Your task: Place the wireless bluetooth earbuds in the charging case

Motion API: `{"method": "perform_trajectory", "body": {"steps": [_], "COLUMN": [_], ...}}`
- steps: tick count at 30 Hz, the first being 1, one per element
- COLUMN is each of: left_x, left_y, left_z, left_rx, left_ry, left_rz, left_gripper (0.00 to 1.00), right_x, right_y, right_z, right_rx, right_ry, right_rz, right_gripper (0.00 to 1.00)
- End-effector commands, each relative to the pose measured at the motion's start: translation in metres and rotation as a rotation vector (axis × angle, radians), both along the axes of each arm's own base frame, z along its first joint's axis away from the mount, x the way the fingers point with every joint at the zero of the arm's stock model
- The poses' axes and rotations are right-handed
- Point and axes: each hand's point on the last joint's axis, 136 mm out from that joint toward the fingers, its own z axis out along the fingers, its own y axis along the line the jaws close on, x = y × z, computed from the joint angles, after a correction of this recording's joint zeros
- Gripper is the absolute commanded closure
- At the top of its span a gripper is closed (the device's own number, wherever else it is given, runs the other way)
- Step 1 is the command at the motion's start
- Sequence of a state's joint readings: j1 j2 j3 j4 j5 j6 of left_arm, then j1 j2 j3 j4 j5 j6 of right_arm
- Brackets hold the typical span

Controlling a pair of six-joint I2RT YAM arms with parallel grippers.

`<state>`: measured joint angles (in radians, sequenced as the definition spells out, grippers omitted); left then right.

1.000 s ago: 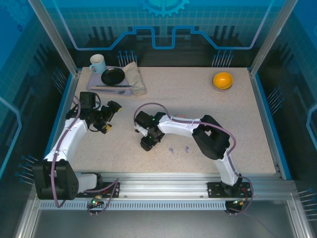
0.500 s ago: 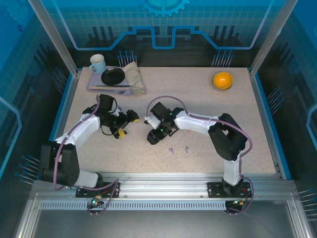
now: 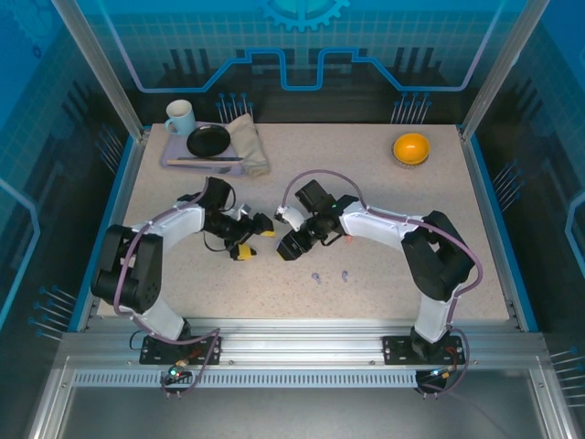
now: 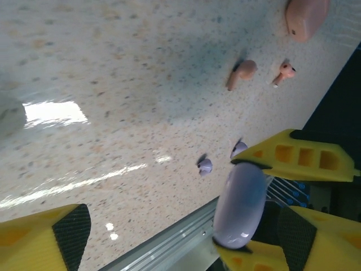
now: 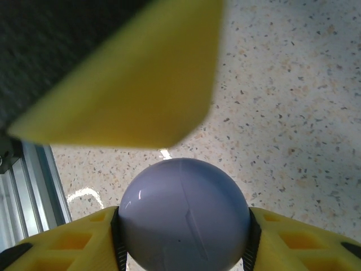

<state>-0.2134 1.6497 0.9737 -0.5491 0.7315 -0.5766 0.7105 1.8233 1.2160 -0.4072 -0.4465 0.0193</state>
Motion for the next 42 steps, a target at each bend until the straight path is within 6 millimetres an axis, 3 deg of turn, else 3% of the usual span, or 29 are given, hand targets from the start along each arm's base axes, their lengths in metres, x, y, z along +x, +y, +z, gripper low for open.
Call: {"method": "perform_trajectory", "body": {"steps": [1, 28, 42], "left_x": [0.002, -0.008, -0.013], "left_y": [-0.018, -0.048, -0.055], "left_z": [0.016, 0.012, 0.019], "left_rx": [-0.069, -0.141, -0.164], "left_ry": [-0.028, 0.009, -0.007], "left_rz": [-0.085, -0.203, -0.233], "left_gripper": [0.15, 0.47, 0.76], "right_x": [0.0, 0.014, 0.018], "right_y": [-0.001, 0.0, -0.001], "right_z": [0.011, 0.013, 0.011], "right_rx": [0.063, 0.113, 0.101], "right_ry": [-0.01, -0.019, -0.027], "right_rz": [0.024, -0.008, -0.024], "right_gripper": [0.47, 0.48, 0.48]}}
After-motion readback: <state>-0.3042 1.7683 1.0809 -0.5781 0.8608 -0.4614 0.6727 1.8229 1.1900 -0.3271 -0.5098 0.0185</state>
